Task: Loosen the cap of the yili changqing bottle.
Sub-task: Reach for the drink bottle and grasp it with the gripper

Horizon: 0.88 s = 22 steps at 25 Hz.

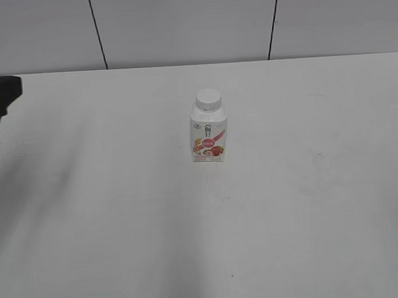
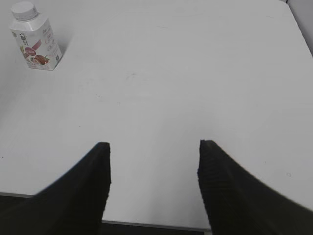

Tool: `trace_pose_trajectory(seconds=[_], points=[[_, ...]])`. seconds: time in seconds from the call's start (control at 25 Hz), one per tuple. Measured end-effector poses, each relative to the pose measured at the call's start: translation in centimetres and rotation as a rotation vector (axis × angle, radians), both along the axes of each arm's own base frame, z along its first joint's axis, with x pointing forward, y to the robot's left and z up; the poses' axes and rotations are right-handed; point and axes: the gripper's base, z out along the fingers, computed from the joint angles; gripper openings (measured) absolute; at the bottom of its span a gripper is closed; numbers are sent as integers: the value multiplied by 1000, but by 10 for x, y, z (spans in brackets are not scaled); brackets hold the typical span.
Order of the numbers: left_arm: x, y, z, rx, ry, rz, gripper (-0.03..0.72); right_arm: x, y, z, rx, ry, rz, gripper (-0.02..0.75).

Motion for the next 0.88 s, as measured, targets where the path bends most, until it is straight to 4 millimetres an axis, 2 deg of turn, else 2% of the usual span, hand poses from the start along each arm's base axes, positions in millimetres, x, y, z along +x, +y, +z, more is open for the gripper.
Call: trace_pose_trajectory(seconds=[0.16, 0.36, 0.68, 0.88], points=[[22, -15, -24, 15, 12, -29, 591, 0, 0, 0, 0, 0, 0, 460], [37, -36, -52, 14, 34, -85, 590, 0, 0, 0, 0, 0, 0, 460], [52, -53, -74, -99, -19, -146, 590, 0, 0, 0, 0, 0, 0, 460], [57, -64, -91, -130, -29, -252, 589, 0, 0, 0, 0, 0, 0, 460]])
